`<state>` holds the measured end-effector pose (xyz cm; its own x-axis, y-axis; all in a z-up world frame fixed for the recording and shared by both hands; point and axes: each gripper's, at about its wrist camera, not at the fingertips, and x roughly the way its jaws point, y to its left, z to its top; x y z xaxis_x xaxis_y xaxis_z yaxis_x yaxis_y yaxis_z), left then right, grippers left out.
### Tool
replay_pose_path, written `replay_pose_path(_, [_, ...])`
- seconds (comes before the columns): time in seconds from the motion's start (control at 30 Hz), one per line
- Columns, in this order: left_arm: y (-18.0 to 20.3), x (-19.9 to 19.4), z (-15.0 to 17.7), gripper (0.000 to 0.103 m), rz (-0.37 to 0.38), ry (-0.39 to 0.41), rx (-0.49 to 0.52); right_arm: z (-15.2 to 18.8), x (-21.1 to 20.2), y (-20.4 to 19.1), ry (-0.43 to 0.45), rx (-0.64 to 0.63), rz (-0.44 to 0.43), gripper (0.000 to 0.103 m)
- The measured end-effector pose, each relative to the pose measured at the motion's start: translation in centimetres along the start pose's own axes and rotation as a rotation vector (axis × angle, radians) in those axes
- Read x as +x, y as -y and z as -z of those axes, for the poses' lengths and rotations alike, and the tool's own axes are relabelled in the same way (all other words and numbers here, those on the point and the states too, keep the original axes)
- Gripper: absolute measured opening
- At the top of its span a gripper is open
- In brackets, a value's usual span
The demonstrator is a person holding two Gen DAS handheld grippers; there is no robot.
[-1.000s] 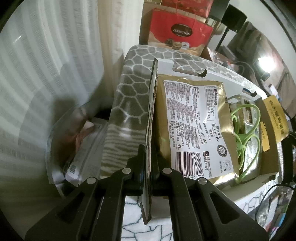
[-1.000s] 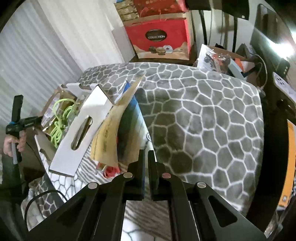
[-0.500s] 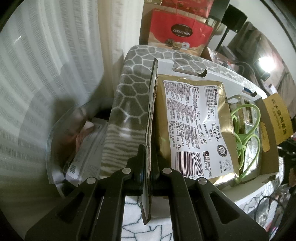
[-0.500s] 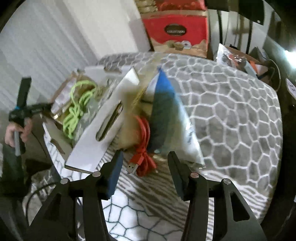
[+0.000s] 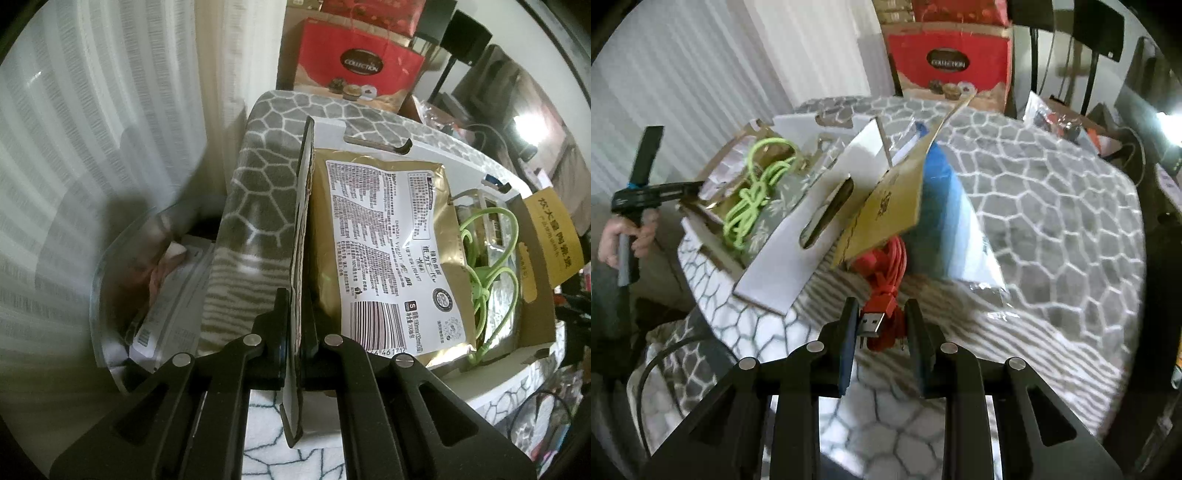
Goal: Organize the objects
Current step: 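Grasp the red cable with the right tool and lift it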
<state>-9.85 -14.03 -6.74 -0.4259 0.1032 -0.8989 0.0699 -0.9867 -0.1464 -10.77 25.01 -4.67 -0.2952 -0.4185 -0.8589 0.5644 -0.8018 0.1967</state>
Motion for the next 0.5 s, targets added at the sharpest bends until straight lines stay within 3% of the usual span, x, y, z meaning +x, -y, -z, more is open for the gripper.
replay_pose_path(0.43, [0.1,-0.1,-0.2,0.003,0.007,0.003,-0.007,1.3,-6.1,2.9,0.058,0.084,0.092,0.024])
replay_pose_path(0.47, [0.1,-0.1,-0.2,0.003,0.007,0.003,-0.006,1.2,-6.8,3.2,0.071,0.095,0.108,0.023])
replay_pose_path(0.5, [0.2,-0.1,-0.2,0.003,0.007,0.004,-0.007,1.1,-7.3,3.4,0.077,0.103,0.117,0.013])
